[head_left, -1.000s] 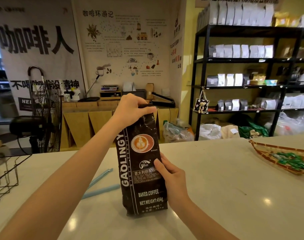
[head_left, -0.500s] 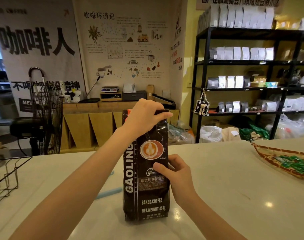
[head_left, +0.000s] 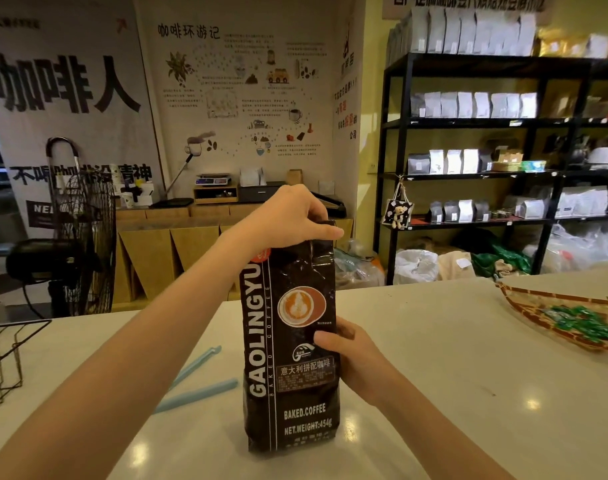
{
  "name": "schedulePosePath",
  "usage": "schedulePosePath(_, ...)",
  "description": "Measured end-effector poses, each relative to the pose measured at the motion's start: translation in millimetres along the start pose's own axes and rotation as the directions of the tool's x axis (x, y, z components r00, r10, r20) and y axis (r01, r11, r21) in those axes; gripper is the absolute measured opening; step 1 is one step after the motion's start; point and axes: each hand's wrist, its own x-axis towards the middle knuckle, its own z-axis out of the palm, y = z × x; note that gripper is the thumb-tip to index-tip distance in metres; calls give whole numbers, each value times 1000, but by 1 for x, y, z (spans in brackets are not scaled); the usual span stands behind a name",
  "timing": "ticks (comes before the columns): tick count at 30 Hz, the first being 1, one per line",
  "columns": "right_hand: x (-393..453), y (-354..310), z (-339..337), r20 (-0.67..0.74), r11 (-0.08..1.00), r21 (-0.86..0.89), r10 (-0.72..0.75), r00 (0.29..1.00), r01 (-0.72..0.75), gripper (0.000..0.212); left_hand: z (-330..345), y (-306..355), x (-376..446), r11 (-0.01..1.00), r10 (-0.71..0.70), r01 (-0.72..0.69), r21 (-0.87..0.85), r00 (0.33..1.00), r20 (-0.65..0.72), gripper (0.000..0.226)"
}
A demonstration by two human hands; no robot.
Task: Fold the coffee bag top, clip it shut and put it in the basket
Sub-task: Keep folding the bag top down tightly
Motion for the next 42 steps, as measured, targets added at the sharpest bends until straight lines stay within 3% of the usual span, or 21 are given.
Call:
schedulePosePath(3,0,3,-3,23,998,-66,-21,1000,23,53,-2,1,7,995,-95,92,25,978,184,39)
schedulePosePath(6,0,2,-6,25,991,-125,-47,999,50,51,-3,1,12,994,-110,99,50,948,299,28)
schedulePosePath(9,-2,4,-6,17,992,-109,-65,998,67,50,-6,-1,14,996,-81,84,3,948,309,23)
schedulePosePath(14,-2,13,-5,-47,998,-28,-63,997,61,30,-3,-6,12,998,-37,50,-40,957,287,27)
schedulePosePath(20,-1,13,-7,-34,996,-61,-62,997,60,20,3,-8,13,998,-41,52,-32,959,280,25)
schedulePosePath(27,-4,10,-10,85,965,-258,-11,996,33,55,-3,-8,13,998,-46,52,-20,970,237,27)
schedulePosePath(36,-2,21,-13,-8,975,-224,-14,1000,12,41,4,-8,16,999,-21,29,-31,972,233,33)
schedulePosePath(42,-10,35,2,-97,971,-231,-94,991,70,54,4,-11,17,999,-47,47,4,975,216,39)
